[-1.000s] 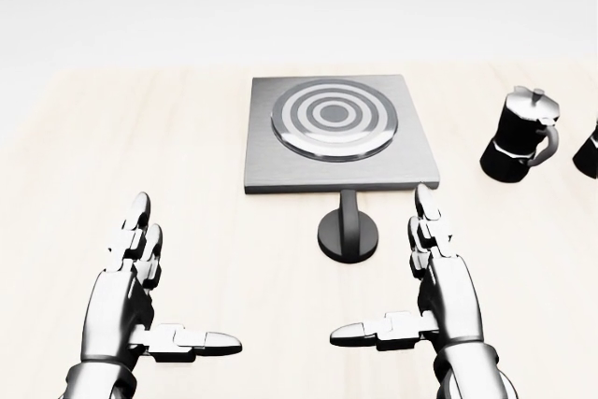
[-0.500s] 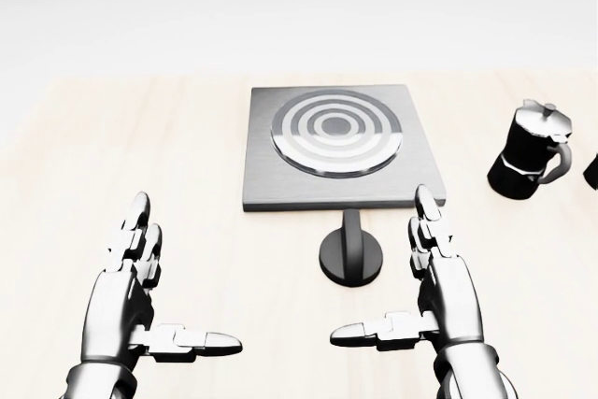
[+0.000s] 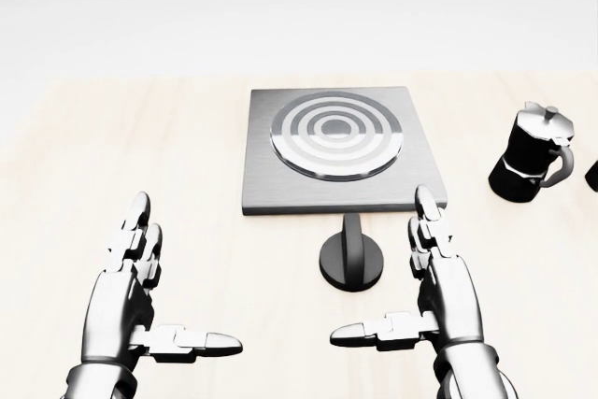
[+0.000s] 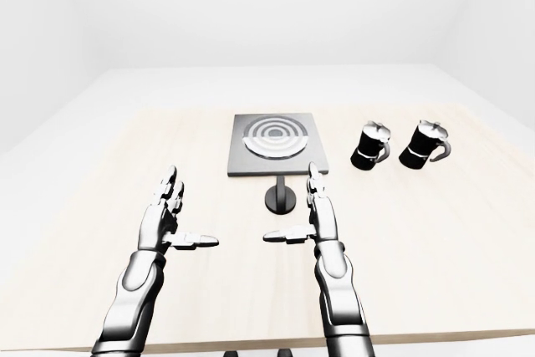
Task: Turn off the stove.
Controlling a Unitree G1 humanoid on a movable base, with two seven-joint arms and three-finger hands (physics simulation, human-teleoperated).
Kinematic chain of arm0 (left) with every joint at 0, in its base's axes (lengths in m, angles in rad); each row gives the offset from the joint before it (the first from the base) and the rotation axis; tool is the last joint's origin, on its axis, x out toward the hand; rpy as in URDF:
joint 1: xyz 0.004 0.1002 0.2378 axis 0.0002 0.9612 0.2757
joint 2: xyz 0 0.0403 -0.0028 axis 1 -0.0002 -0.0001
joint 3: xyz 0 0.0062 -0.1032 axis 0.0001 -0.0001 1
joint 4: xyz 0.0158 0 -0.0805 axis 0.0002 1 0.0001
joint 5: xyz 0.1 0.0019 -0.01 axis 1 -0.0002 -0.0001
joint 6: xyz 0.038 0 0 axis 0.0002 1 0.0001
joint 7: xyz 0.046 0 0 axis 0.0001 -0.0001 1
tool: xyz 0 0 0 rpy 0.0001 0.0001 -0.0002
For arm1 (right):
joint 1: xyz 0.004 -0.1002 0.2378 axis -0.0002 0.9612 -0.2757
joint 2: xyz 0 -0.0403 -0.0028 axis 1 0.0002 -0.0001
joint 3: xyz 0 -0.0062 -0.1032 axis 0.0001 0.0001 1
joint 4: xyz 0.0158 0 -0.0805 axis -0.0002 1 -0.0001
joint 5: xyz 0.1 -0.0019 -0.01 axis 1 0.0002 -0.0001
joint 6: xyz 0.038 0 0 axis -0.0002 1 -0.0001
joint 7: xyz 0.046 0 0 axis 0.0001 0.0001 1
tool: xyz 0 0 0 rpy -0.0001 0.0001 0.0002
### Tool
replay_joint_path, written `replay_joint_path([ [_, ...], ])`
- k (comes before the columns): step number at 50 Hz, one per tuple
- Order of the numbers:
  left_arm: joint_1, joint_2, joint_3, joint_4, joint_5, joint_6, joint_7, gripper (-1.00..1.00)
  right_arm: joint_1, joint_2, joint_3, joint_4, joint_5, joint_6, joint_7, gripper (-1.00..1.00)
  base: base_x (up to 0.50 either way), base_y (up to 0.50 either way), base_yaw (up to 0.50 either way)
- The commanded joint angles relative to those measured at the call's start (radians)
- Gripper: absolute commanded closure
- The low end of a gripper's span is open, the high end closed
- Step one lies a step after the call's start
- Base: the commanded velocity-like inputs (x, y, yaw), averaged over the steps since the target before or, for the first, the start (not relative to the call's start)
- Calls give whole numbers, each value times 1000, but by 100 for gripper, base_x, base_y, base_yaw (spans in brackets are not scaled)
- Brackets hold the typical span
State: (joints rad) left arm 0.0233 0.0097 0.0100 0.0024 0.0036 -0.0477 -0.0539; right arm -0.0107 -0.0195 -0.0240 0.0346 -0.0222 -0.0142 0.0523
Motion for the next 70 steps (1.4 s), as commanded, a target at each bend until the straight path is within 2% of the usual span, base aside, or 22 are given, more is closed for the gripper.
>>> replay_joint_path([
  [1,-1,0,0,3,0,-3,0,-100,0,0,0,-1,0,2,1,-100,12,0,0],
  [13,-5,0,6,6,-4,-14,6,-100,-4,0,2,1,-4,5,1,-100,12,0,0],
  [16,13,-2,2,-35,-6,-11,6,-100,0,0,4,-11,-6,11,0,-100,0,0,0],
  [18,27,-3,1,-71,-11,3,7,-100,0,1,2,-7,-3,8,0,-100,0,0,0],
  [21,32,-4,6,-84,-14,-4,16,-100,0,1,2,-4,-3,2,-1,-100,0,0,0],
  [22,29,-8,15,-82,-18,-27,32,-100,0,1,1,-3,-3,1,-1,-100,0,0,0],
  [24,34,-6,23,-113,-27,-6,44,-100,0,1,0,1,0,0,-1,-100,0,0,0],
  [26,40,-6,31,-124,-16,-36,68,-100,2,1,0,-6,2,5,-1,-100,0,0,0],
  [28,44,-6,40,-138,-8,-33,94,-100,-1,0,-2,6,4,-5,-1,-100,0,0,0],
  [35,45,-3,73,-161,-17,-18,152,-100,1,0,-2,0,7,2,-1,-100,0,0,0],
  [36,53,-5,82,-185,-25,-5,161,-100,-1,0,-2,0,7,2,-1,-100,0,0,0],
  [41,63,-5,105,-204,-20,13,200,-100,-3,0,-4,8,9,-2,-2,-100,0,0,0],
  [44,80,-7,126,-230,-12,15,234,-100,1,1,-3,-6,11,7,-4,-100,0,0,0],
  [51,140,-24,178,-308,-27,18,279,-100,-3,0,-5,11,13,-4,-4,-100,0,0,0],
  [52,159,-33,196,-342,-55,41,283,-100,-1,0,-5,4,12,0,-4,-100,0,0,0],
  [54,159,-40,228,-346,-78,52,308,-100,-4,-1,-6,15,12,-8,-4,-100,0,0,0],
  [57,172,-49,274,-367,-106,84,349,-100,-2,0,-3,2,8,4,-5,-100,0,0,0],
  [60,210,-67,302,-405,-114,52,357,-100,-2,0,-4,7,9,-2,-4,-100,0,0,0],
  [62,226,-78,314,-400,-96,4,359,-100,-2,0,-4,7,9,-3,-3,-100,0,0,0],
  [63,246,-92,330,-416,-87,-35,372,-100,0,0,-4,4,11,-2,-2,-100,0,0,0],
  [68,321,-144,396,-485,-118,-40,352,-100,2,0,-2,6,10,-15,2,-100,0,0,0],
  [70,322,-161,434,-478,-136,-40,353,-100,4,1,1,-3,8,-7,2,-100,0,0,0],
])
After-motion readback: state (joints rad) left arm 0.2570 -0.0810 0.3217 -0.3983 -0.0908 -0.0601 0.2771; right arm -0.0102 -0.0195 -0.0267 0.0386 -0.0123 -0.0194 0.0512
